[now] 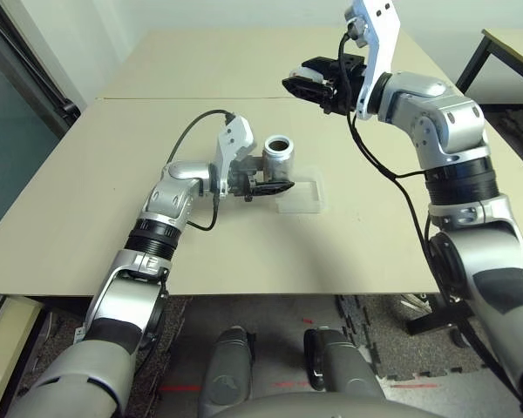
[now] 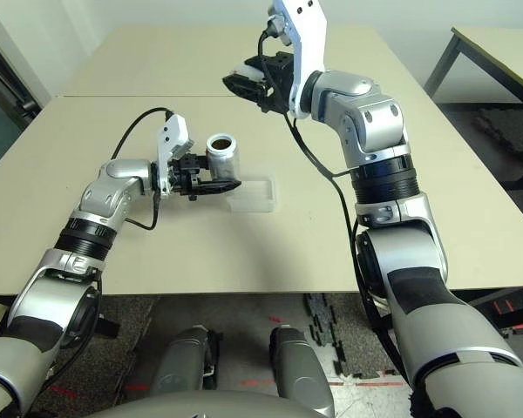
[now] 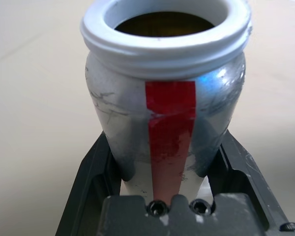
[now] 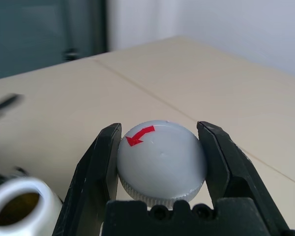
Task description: Pour the medicine from the bottle into the box.
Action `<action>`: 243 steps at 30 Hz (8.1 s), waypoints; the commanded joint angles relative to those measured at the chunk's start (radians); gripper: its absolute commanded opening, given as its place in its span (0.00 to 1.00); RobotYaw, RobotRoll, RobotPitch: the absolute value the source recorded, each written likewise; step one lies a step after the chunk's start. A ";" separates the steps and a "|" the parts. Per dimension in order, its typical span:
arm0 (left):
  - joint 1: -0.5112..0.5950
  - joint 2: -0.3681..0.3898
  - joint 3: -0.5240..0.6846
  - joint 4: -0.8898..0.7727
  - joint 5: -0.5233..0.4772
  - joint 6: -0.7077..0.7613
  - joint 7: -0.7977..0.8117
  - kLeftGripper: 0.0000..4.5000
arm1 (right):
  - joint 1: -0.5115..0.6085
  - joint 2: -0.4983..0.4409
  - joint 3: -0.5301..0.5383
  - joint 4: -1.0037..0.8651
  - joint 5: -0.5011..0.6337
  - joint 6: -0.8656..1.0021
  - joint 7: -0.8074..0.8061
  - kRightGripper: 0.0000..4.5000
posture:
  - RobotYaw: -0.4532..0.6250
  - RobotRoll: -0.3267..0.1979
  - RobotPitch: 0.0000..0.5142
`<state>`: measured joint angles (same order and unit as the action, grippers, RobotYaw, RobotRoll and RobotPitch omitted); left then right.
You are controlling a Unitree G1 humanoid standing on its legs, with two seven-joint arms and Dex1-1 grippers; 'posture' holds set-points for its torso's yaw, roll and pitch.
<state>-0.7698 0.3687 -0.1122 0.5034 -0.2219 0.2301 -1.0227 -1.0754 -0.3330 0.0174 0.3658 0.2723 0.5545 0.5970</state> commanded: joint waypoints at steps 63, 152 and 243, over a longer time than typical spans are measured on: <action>-0.156 -0.027 0.294 0.714 0.116 -0.385 0.690 0.56 | 0.423 0.035 -0.139 0.257 -0.109 -0.350 -0.261 1.00 | 0.50 0.62 0.15; -0.323 -0.120 0.338 0.796 0.203 -0.271 0.816 0.56 | 0.491 -0.217 0.152 -0.411 0.023 0.210 0.235 1.00 | 0.43 0.62 0.14; -0.182 -0.099 0.302 0.714 0.186 -0.269 0.719 0.99 | 0.506 -0.176 0.154 -0.419 0.032 0.209 0.215 1.00 | 0.47 0.62 0.19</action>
<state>-0.9645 0.2587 0.1855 1.2346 -0.0238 -0.0462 -0.3039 -0.5752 -0.5096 0.1730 -0.0456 0.2985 0.7690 0.8064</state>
